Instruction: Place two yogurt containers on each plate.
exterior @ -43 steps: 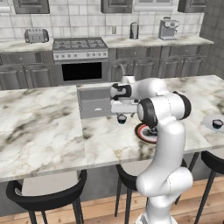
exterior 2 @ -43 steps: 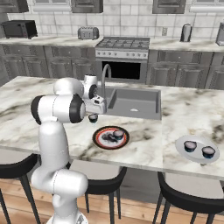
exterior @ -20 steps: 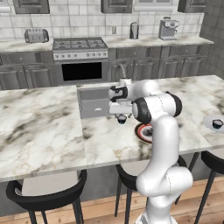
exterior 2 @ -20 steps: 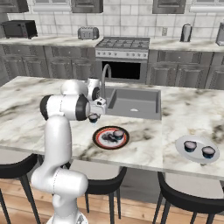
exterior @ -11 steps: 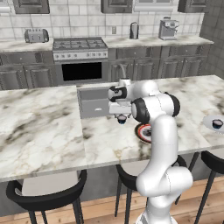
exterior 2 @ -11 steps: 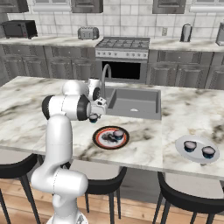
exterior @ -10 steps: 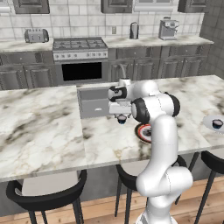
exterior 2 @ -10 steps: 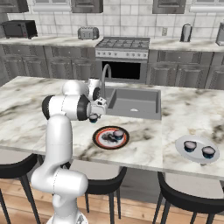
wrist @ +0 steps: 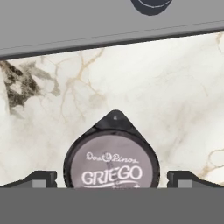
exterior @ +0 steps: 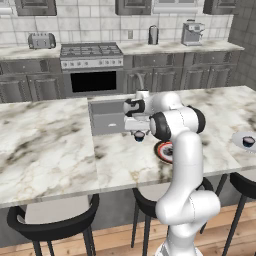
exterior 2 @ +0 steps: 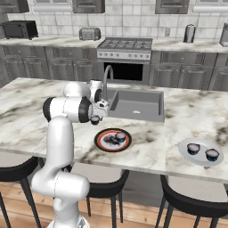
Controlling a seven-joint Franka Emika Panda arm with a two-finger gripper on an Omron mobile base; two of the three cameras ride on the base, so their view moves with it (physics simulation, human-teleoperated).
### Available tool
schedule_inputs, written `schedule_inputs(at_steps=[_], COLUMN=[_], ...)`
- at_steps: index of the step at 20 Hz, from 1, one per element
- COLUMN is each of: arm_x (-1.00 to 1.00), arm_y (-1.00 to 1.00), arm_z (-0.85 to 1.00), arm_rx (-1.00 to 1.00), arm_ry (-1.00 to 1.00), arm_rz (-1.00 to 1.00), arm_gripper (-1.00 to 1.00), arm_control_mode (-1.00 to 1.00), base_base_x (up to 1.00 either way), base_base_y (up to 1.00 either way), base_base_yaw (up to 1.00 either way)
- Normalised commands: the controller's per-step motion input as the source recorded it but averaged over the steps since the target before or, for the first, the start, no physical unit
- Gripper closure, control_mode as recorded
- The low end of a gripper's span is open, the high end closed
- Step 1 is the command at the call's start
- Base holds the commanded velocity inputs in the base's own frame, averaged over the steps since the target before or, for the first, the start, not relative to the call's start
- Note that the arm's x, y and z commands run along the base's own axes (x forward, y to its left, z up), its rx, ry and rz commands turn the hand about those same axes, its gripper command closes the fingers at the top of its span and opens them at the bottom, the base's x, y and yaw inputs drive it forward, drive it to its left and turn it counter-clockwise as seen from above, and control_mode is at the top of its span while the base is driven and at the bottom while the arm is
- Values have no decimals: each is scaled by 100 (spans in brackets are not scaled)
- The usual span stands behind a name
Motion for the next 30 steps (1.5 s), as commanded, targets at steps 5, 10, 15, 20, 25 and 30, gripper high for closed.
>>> schedule_inputs(at_steps=[5, 10, 15, 20, 25, 30], arm_x=[0, 0, 0, 0, 0, -2], arm_y=[0, 3, 5, 5, 4, 0], arm_z=[-11, -11, -10, -11, -10, 1], arm_rx=[0, 0, 0, 0, 0, 0], arm_ry=[0, 0, 2, 2, 2, 0], arm_rz=[0, 0, 0, 0, 0, -1], arm_gripper=[-100, -100, -100, -100, 100, 100], arm_control_mode=[-100, -100, -100, -100, -100, -100], base_base_x=[0, 0, 0, 0, 0, 0], base_base_y=[0, 0, 0, 0, 0, 0], base_base_yaw=[0, 0, 0, 0, 0, 0])
